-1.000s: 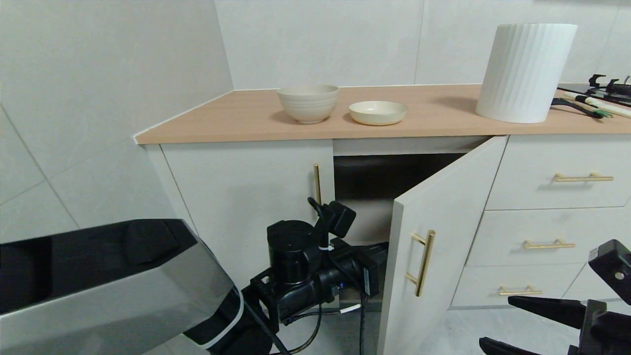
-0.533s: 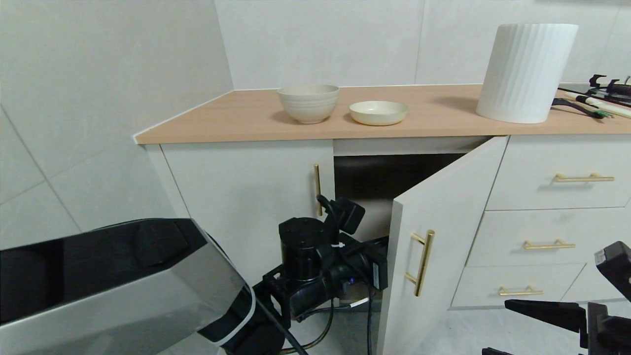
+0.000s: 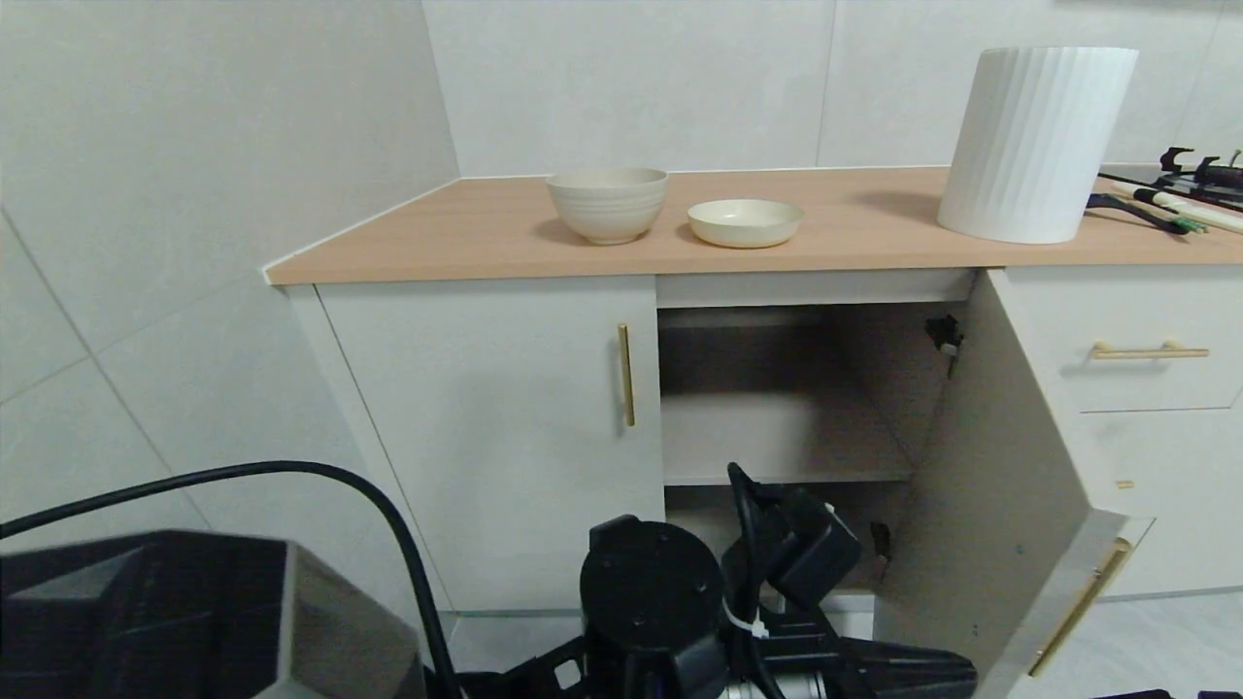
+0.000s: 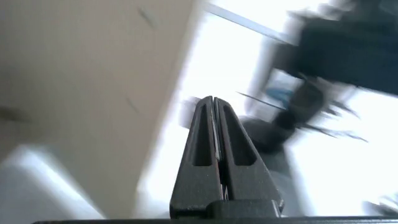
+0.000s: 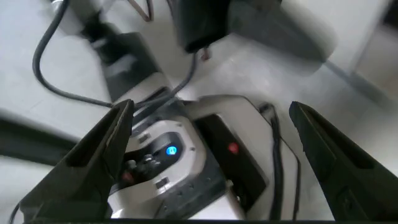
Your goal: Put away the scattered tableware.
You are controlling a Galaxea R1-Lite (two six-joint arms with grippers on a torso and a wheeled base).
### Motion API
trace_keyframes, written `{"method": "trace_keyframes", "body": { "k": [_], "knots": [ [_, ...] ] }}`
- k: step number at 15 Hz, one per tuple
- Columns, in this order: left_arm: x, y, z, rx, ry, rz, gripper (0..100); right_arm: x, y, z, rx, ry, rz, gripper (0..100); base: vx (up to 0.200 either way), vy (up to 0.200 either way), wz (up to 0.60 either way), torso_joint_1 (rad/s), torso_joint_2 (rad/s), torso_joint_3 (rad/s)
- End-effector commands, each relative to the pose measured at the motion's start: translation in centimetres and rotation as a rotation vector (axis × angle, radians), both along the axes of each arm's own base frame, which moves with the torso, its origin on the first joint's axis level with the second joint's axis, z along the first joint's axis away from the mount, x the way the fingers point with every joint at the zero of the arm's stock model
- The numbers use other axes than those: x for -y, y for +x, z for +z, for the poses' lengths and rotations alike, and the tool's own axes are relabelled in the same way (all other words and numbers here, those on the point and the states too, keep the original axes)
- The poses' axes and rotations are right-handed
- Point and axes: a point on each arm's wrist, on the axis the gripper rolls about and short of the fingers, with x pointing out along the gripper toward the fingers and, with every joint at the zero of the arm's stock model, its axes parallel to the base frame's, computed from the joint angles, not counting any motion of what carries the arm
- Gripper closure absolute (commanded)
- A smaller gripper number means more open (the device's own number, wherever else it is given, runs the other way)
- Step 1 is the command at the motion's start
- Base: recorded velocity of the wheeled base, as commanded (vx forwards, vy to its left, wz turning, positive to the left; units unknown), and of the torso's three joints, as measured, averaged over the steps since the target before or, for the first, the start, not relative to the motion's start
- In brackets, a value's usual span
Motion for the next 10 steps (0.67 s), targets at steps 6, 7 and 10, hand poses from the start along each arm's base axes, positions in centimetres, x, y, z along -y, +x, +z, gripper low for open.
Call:
{"method": "trace_keyframes", "body": {
  "k": [6,7,10],
  "knots": [
    [-6.0,5.0,2.2,0.150,0.018,0.322,100,-0.3,1.1,0.9,0.029,-0.019,-0.123,0,0.000,0.000,0.00,0.000,0.00,0.000],
    [-8.1,5.3,2.6,0.152,0.058,0.393,100,-0.4,2.0,1.1,0.027,-0.054,-0.217,0,0.000,0.000,0.00,0.000,0.00,0.000],
    [-14.5,3.5,4.7,0.104,0.166,0.572,100,-0.8,2.8,1.7,0.032,-0.071,-0.316,0,0.000,0.000,0.00,0.000,0.00,0.000]
  ]
}}
